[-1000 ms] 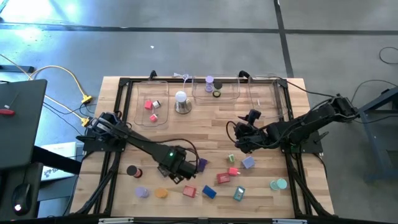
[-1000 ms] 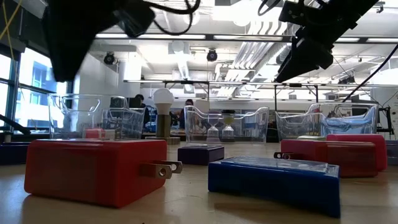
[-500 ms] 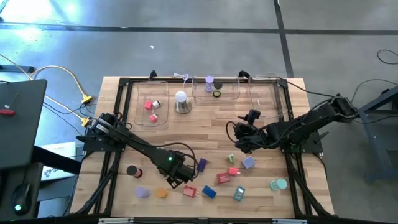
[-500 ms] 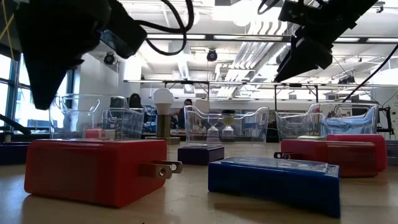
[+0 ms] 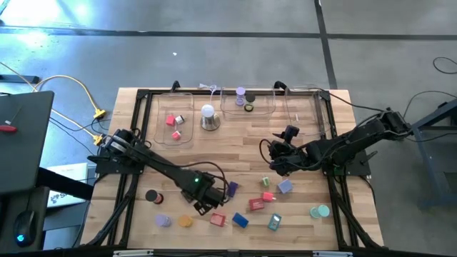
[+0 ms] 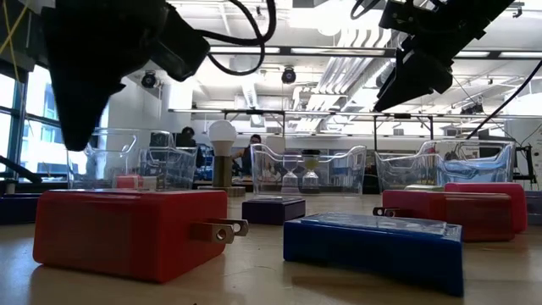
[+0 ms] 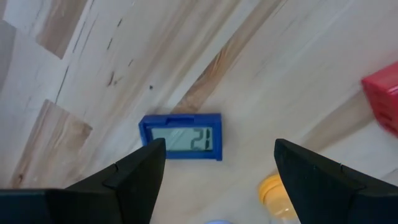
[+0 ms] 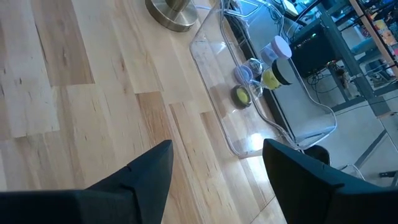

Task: Pick & Place Office items
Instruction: Put the left blue digital clock into the right transparent bin

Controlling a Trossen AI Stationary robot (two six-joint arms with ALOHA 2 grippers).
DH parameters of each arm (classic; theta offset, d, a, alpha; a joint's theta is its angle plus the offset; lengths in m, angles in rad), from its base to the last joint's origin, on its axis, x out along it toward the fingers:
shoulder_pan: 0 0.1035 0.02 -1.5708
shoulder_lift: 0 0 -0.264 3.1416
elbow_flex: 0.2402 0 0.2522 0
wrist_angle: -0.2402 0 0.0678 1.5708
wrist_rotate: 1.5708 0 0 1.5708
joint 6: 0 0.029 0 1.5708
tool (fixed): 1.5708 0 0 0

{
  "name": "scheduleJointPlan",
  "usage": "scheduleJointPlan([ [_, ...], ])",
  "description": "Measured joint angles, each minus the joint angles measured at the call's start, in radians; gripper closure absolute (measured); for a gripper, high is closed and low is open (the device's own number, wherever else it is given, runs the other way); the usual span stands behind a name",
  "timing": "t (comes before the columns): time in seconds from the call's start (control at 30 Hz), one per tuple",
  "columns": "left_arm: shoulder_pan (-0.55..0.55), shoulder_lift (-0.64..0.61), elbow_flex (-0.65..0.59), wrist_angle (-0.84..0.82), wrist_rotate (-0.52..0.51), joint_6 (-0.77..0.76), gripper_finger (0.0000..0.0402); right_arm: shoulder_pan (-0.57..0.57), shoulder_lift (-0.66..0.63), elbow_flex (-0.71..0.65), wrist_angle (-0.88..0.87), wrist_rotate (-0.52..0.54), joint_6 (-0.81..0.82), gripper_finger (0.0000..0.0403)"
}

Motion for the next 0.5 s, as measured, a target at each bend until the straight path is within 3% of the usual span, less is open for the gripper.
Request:
scheduleJointPlan([
  [0.33, -0.002, 0.000, 0.000, 0.009, 0.019, -0.002, 0.0107, 0.000, 0.000, 0.000, 0.000, 0.000, 0.000, 0.0165],
  [0.5, -0.006, 0.000, 0.000, -0.007, -0.003, -0.034, 0.0067, 0.000, 0.000, 0.000, -0.001, 0.000, 0.000, 0.0165],
])
